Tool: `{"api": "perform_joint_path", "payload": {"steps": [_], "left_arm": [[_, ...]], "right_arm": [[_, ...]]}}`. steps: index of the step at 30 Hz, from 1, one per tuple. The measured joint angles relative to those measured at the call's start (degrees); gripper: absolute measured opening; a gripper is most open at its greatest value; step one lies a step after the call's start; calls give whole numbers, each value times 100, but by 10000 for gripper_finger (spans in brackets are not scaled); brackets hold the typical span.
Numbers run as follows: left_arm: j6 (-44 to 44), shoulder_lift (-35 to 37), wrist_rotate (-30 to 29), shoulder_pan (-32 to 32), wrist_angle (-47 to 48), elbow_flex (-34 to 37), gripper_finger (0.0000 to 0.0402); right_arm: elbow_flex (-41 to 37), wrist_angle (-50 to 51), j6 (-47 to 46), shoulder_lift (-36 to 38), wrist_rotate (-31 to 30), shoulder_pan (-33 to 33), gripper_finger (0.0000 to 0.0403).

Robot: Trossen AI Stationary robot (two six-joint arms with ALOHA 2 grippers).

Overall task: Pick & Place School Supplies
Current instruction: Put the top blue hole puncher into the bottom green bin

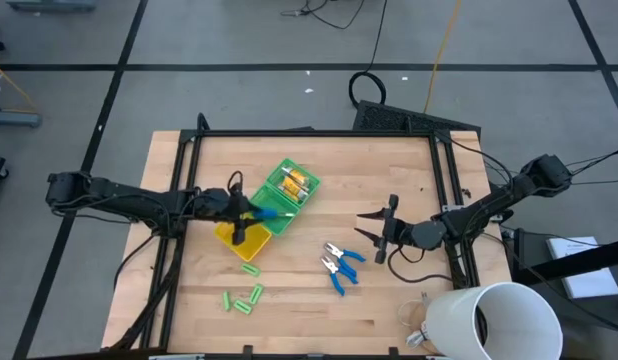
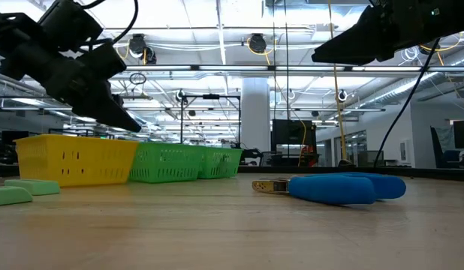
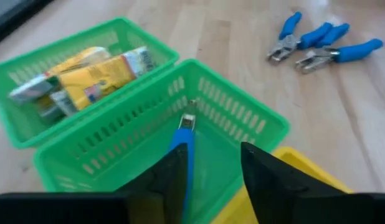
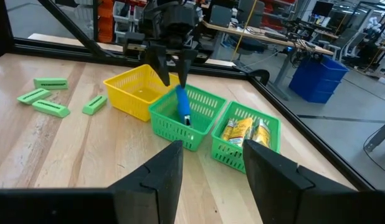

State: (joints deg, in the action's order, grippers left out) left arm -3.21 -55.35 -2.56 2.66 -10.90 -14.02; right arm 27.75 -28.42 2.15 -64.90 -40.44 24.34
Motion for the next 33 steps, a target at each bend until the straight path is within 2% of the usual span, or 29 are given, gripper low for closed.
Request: {"api": "perform_joint_path", "payload": {"steps": [6,11,15,19,22,26,33], "left_arm": [[-3,2,-699,0,10,-38,185],[74,2,-999,2,-326,-142,198],[182,6,-1431,0,-602,-372,201],[191,100,-1948,2,-630,-746,191],[95,164,-1986,-11,-631,-976,180],[-58,163,-1792,-76,-971,-1073,165],[-106,120,-1697,-144,-1317,-1073,142]], "right_arm": [[0,0,-2,0,1,0,161],[0,2,-174,0,17,0,160],[0,180,-246,0,20,26,156],[0,639,-852,-32,26,52,155],[0,985,-1515,-233,183,106,155],[0,1079,-2075,-875,471,311,155],[0,940,-2788,-1893,476,661,154]]}}
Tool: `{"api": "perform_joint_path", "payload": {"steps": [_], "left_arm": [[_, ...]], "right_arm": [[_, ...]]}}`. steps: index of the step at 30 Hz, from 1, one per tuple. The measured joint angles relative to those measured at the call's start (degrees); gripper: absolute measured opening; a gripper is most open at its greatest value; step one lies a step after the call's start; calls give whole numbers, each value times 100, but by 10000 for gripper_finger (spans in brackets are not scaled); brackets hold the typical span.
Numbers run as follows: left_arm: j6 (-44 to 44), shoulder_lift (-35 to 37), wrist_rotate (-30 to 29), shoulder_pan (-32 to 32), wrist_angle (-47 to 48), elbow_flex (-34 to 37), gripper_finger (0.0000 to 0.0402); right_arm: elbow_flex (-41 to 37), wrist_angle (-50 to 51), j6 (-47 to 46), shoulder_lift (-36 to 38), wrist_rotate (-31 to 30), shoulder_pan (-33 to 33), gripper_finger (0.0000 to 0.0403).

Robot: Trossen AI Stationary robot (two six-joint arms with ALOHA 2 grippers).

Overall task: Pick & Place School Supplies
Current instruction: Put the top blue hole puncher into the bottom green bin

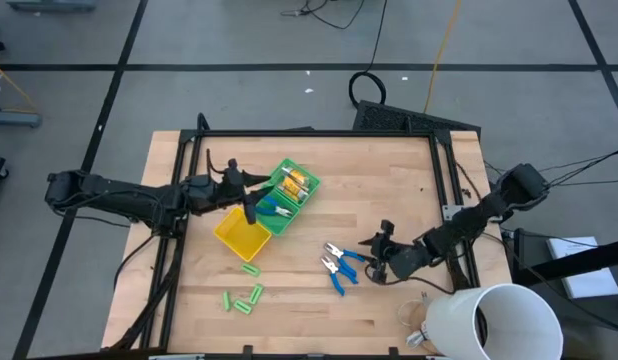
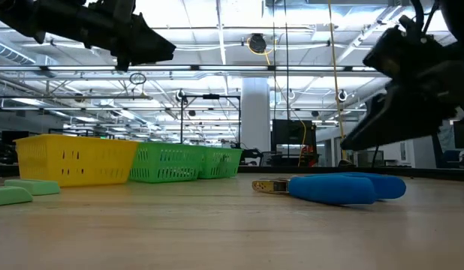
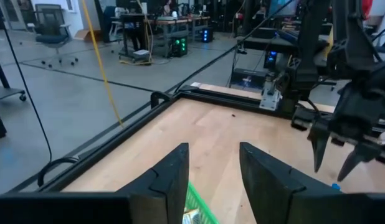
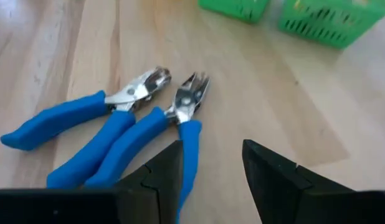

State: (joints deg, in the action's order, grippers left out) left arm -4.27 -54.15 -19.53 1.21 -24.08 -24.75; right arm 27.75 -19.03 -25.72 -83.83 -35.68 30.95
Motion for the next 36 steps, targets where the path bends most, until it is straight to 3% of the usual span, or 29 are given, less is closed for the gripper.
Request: {"api": "perform_joint_path", "payload": {"steps": [8,18,23,36], "left_arm": [[-61,-2,-82,17,-263,0,148],[-271,-455,-177,70,-597,0,269],[-227,-915,-165,70,-826,0,305],[-228,-1414,-101,70,-1252,2,305]], "right_arm": [[0,-9,-494,-342,437,139,155],[0,-536,-331,-975,613,-19,155],[4,-1056,-111,-1258,783,-125,155],[11,-1043,269,-1288,865,-213,108]]}}
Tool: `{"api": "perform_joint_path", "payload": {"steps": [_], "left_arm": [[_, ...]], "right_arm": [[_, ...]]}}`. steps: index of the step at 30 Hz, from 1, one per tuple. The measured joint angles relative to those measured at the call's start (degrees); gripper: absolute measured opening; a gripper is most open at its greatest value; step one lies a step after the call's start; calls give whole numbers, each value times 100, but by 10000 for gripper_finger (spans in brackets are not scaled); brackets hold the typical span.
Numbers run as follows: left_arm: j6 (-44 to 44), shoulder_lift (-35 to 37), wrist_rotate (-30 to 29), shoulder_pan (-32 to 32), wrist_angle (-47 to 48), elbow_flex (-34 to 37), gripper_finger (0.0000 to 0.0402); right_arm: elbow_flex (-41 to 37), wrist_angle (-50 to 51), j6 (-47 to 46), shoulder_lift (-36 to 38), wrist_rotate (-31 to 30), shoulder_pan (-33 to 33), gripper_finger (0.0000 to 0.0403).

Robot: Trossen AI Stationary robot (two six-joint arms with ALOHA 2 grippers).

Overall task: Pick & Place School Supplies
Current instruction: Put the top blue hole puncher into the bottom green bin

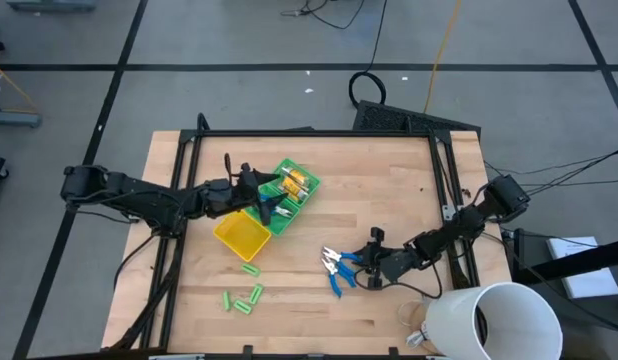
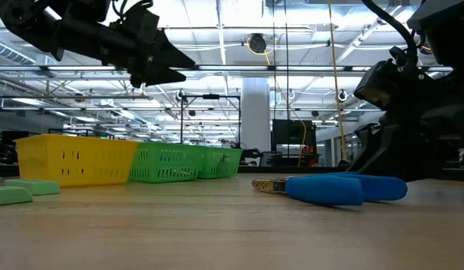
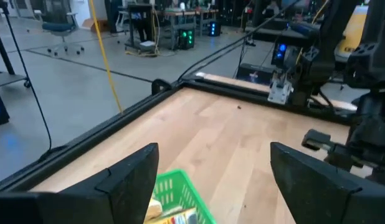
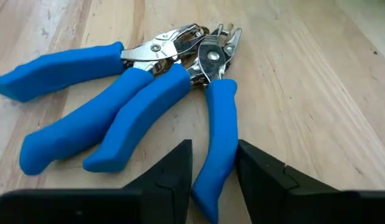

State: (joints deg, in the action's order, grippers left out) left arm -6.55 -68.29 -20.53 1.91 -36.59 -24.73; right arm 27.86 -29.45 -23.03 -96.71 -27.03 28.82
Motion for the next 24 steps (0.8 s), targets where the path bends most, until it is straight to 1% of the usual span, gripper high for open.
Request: {"api": "perform_joint_path", "payload": {"steps": [4,7,10,13,19,24], "left_arm": [[-6,0,20,-2,-162,-1,296],[-6,-2,149,-1,-142,0,291],[-6,-1,224,-2,-146,-1,287],[-6,-2,225,0,-146,0,285],[-11,-2,225,0,-152,0,292],[-163,-2,227,0,-297,0,294]], "right_arm": [[0,-30,155,-4,3,0,80],[-1,-29,233,-6,-25,-1,57],[-4,-22,428,21,-261,-2,39],[-16,24,667,203,-418,-79,38],[-20,30,1159,880,-568,-313,46],[-20,44,2048,1442,-746,-465,39]]}}
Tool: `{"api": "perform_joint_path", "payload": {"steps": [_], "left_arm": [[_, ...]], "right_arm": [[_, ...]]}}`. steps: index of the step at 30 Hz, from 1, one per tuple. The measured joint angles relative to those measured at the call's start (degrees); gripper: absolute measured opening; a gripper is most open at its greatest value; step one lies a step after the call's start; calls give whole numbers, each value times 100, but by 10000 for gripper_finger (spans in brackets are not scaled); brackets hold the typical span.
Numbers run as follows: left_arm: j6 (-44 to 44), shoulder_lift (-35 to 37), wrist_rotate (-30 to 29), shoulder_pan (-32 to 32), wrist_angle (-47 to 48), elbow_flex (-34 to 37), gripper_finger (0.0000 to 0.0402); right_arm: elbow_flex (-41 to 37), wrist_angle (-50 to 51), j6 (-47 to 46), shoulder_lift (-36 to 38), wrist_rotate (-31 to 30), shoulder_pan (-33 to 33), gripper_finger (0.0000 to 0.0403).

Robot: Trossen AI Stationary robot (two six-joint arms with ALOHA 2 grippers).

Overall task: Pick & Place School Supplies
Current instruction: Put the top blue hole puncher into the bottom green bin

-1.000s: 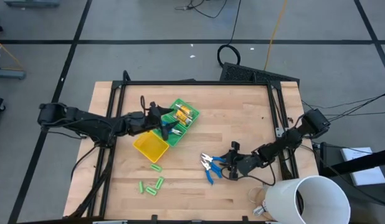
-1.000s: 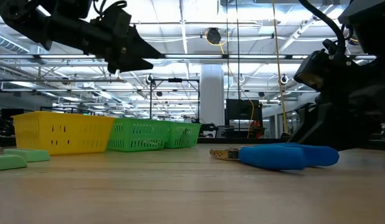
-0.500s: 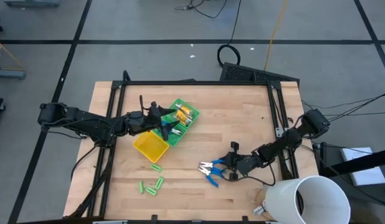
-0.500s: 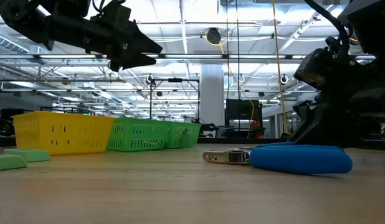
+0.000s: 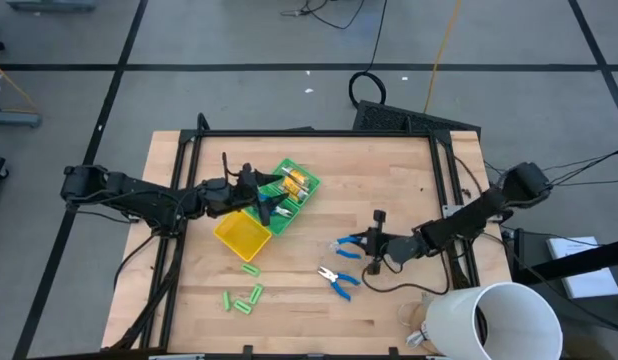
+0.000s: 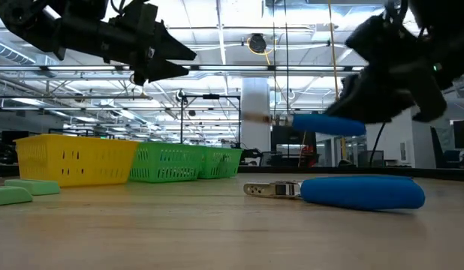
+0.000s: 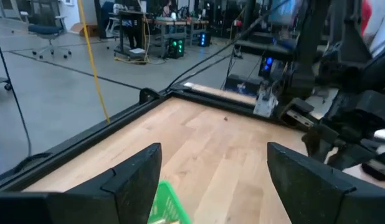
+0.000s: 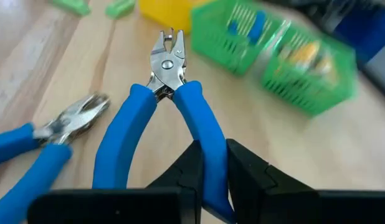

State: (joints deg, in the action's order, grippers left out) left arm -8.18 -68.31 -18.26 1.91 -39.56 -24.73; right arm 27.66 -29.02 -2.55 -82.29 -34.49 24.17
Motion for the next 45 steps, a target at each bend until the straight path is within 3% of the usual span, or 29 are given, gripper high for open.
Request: {"api": "perform_joint_path", "payload": {"steps": [8,11,16,22,31,36,45], "left_arm": [[-1350,0,245,0,-103,0,290],[-1847,0,341,-2,-107,0,283],[-1957,-12,339,-77,-243,0,274],[-2656,-371,443,-72,-250,-123,295],[-2623,-1935,1523,-52,-203,-1257,330],[-2621,-2613,2069,-50,-210,-1870,323],[-2652,-3181,2286,-48,-183,-2407,303]], "right_arm": [[2,7,1991,744,-681,-93,45],[2,-4,2401,909,-1088,-97,40],[2,-127,2853,970,-1530,-88,41],[4,-253,2938,970,-1527,-89,41],[9,-194,3052,967,-1965,-79,42],[9,-204,3095,967,-1968,-27,40],[11,-326,3241,970,-2418,156,42]]}}
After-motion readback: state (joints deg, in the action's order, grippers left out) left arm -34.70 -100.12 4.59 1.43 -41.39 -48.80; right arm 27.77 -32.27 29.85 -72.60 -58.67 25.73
